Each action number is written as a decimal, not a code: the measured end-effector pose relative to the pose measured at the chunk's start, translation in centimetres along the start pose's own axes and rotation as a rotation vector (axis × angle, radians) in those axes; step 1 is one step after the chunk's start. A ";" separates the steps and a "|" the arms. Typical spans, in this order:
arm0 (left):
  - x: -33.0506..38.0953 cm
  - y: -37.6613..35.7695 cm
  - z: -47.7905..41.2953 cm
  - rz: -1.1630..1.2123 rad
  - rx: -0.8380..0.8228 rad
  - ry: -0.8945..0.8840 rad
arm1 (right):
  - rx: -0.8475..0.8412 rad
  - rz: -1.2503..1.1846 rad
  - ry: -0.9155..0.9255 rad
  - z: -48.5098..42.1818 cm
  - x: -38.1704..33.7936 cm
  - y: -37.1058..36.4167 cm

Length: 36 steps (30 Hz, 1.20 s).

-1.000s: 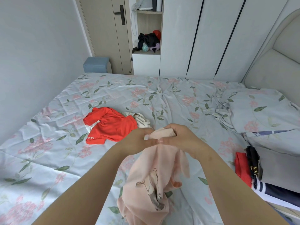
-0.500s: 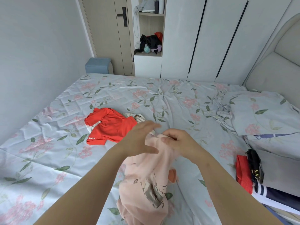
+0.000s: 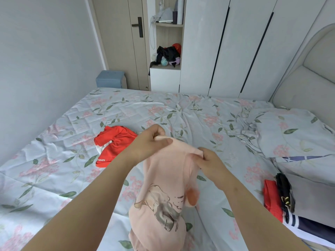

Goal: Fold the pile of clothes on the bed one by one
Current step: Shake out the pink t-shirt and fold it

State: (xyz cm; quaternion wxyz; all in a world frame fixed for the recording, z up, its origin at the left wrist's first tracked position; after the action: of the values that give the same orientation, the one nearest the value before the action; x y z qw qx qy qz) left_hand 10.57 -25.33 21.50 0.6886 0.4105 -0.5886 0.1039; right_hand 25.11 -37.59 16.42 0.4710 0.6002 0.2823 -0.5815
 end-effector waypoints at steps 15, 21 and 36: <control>2.7 4.4 -1.4 0.244 0.151 -0.053 | -0.030 0.332 -0.151 -0.5 3.4 1.2; 0.5 6.8 -2.1 -0.084 0.318 0.046 | 0.267 0.469 -0.164 -0.9 3.3 4.2; 6.3 11.7 -4.8 0.496 0.524 0.144 | 0.407 -0.359 0.060 -4.1 -13.4 8.7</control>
State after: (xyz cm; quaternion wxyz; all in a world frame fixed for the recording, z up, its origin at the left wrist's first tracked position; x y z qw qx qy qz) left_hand 8.46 -16.65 32.45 0.5536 0.4092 -0.5739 0.4435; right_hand 32.35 -34.58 30.92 0.2214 0.6399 0.2753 -0.6825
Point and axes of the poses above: each hand's wrist, its own z-axis away from the middle knuckle, its own y-axis out of the back of the hand, x = y × z, the point moved 5 cm from there along -z, towards the middle knuckle, and after that the axes turned 5 degrees about -z, right-handed, at the moved point
